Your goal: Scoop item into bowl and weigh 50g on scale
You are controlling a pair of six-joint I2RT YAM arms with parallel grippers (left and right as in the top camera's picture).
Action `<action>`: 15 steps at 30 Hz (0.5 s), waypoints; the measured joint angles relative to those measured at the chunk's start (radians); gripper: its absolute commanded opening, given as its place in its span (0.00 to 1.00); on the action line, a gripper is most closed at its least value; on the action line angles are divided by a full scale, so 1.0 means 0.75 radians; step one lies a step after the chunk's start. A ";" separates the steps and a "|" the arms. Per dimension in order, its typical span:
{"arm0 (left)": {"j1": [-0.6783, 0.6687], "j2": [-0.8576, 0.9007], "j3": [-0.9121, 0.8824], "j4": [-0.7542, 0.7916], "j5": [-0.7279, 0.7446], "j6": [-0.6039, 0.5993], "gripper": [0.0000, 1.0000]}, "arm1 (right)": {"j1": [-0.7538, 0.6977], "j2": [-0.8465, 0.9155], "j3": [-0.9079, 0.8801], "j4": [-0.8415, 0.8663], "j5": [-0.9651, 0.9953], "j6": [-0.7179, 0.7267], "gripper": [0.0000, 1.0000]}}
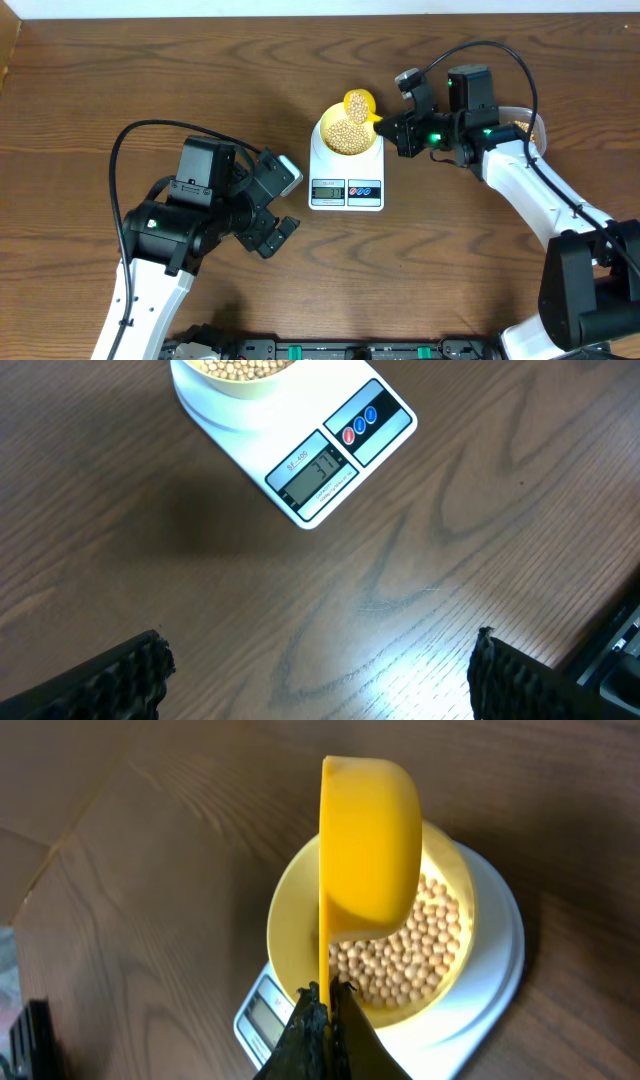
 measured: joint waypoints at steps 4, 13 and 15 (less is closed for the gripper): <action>0.000 0.000 0.000 0.000 0.000 0.000 0.97 | 0.000 0.000 0.000 -0.011 0.000 -0.035 0.01; 0.000 0.000 0.000 0.000 0.000 0.000 0.97 | 0.000 0.000 0.000 -0.012 0.000 -0.079 0.01; 0.000 0.000 0.000 0.000 0.000 0.000 0.97 | 0.000 0.000 0.000 -0.012 -0.001 -0.080 0.01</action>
